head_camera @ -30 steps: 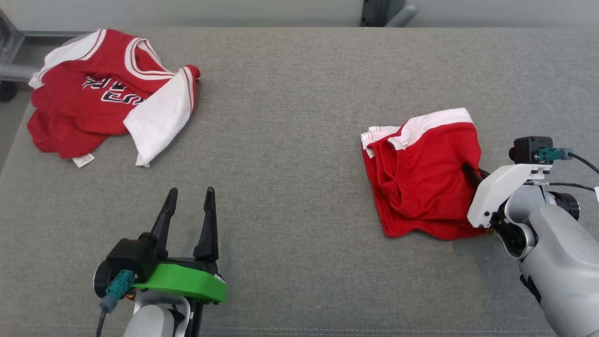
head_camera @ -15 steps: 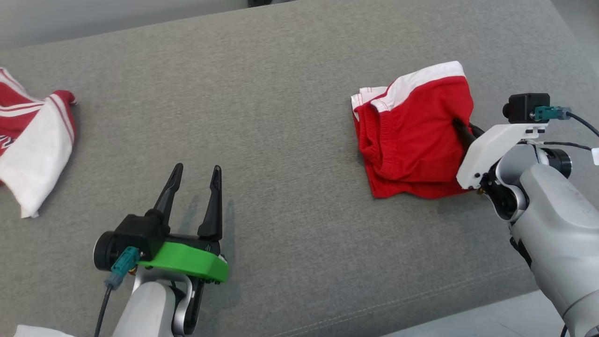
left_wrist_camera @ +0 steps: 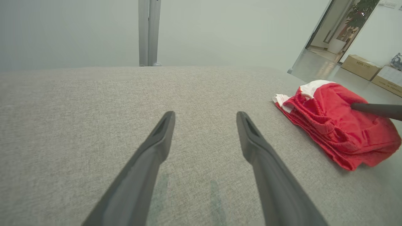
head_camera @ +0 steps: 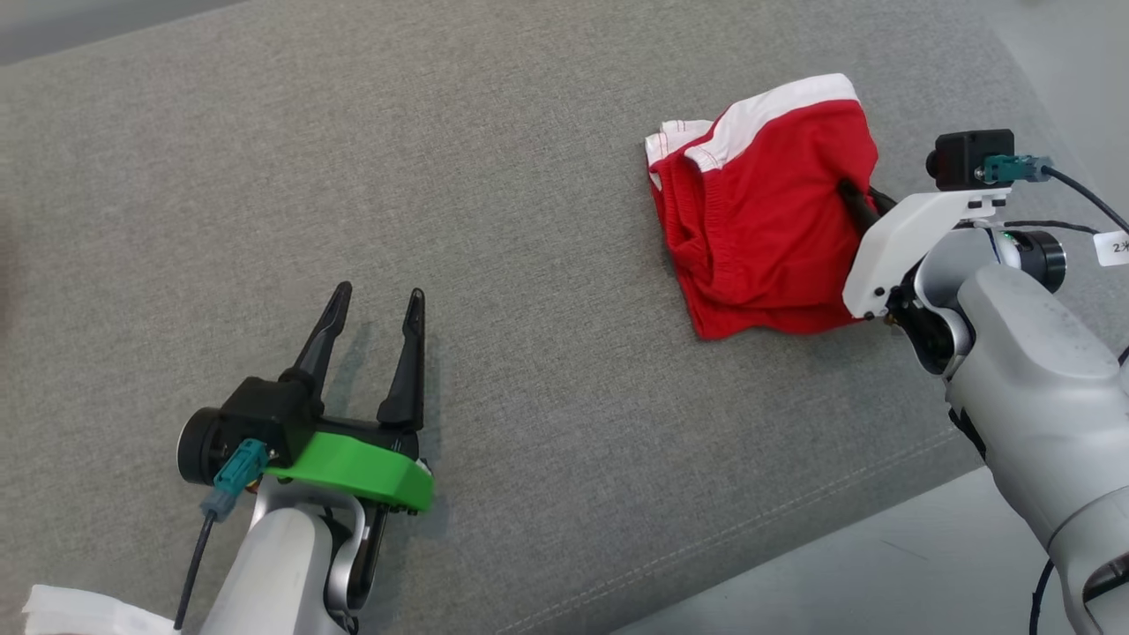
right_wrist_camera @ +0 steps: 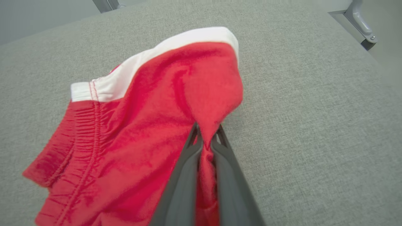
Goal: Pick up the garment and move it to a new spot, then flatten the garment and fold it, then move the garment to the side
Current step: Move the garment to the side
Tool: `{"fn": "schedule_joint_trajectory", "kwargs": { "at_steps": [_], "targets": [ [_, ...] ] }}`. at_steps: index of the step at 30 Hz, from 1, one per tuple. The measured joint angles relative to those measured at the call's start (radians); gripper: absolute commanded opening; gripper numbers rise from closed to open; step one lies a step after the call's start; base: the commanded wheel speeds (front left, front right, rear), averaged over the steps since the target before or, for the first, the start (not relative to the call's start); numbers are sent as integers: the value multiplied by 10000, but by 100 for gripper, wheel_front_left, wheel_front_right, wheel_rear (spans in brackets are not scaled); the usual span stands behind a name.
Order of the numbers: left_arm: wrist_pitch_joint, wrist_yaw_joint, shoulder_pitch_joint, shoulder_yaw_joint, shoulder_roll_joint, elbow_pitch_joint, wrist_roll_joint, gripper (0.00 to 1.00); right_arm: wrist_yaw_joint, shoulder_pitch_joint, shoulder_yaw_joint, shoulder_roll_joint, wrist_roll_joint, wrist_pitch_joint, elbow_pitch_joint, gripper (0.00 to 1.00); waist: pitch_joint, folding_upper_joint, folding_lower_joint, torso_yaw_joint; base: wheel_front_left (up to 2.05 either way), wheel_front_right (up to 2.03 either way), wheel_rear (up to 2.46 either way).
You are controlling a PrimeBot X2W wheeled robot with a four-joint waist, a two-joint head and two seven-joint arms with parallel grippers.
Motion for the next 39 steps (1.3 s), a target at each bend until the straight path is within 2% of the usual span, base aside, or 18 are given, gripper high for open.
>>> {"fn": "schedule_joint_trajectory", "kwargs": {
  "at_steps": [12, 24, 32, 39],
  "targets": [
    [102, 176, 75, 161, 303, -539, -67, 100, 0, -1377, 284, -648, -274, -531, 932, 0, 221, 0, 0, 682, 0, 0, 0],
    [811, 454, 109, 236, 947, -1944, 123, 100, 0, -2856, -13, -1799, -681, -1243, 2447, 0, 1240, 0, 0, 966, 0, 0, 0],
    [1459, 627, 294, 167, 1346, -3149, 393, 100, 0, -3660, -119, -2111, -1250, -1933, 2991, 0, 1919, 0, 0, 1015, 0, 0, 0],
    [1795, 713, 366, 23, 1444, -3793, 500, 100, 2, -3891, -516, -2263, -1814, -2238, 3244, 0, 2387, 0, 0, 988, 0, 0, 0]
  ]
}}
